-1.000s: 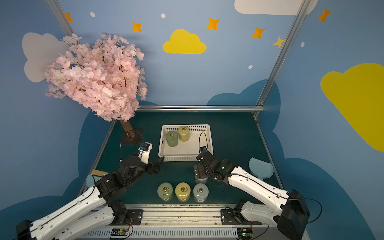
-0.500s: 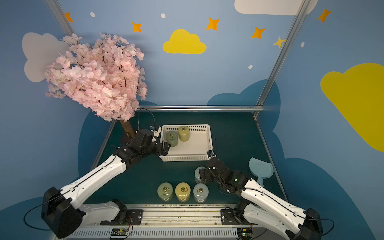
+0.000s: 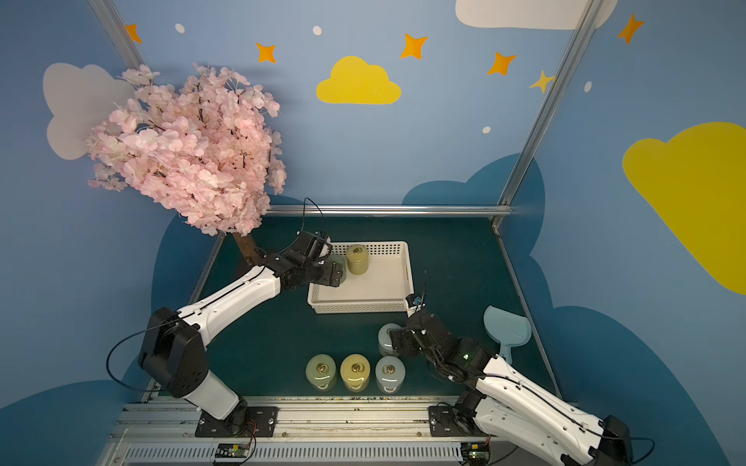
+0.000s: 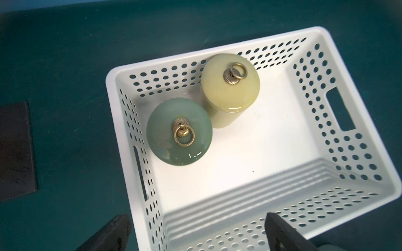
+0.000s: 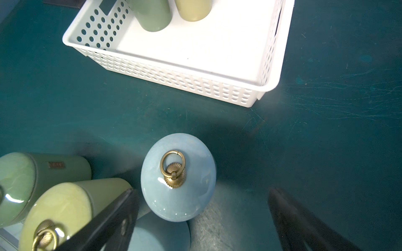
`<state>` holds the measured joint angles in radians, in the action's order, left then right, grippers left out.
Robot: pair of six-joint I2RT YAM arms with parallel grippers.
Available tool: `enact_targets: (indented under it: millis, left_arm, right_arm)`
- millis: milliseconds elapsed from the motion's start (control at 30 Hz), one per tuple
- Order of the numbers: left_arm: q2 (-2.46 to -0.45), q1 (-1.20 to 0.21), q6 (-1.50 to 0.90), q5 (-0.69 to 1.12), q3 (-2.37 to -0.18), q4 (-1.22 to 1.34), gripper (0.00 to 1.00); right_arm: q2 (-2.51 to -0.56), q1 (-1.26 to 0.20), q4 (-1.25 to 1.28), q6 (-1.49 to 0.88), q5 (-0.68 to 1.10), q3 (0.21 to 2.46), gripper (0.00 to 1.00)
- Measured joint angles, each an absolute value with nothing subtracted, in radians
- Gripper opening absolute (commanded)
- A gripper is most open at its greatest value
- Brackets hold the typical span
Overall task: Take the tea canister out of the basket
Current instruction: Pick up the tea canister from the basket.
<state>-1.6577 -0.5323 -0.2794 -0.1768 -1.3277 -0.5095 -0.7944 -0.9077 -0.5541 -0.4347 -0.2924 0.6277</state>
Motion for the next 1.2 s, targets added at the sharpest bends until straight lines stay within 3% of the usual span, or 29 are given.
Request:
enact_targets:
  millis: [1200]
  left_arm:
    - [-2.03, -0.478, -0.231, -0.198, -1.596, -0.509, 1.0]
  right_arm:
    - [-0.794, -0.899, -0.542, -0.404, -0.292, 0.609, 0.98]
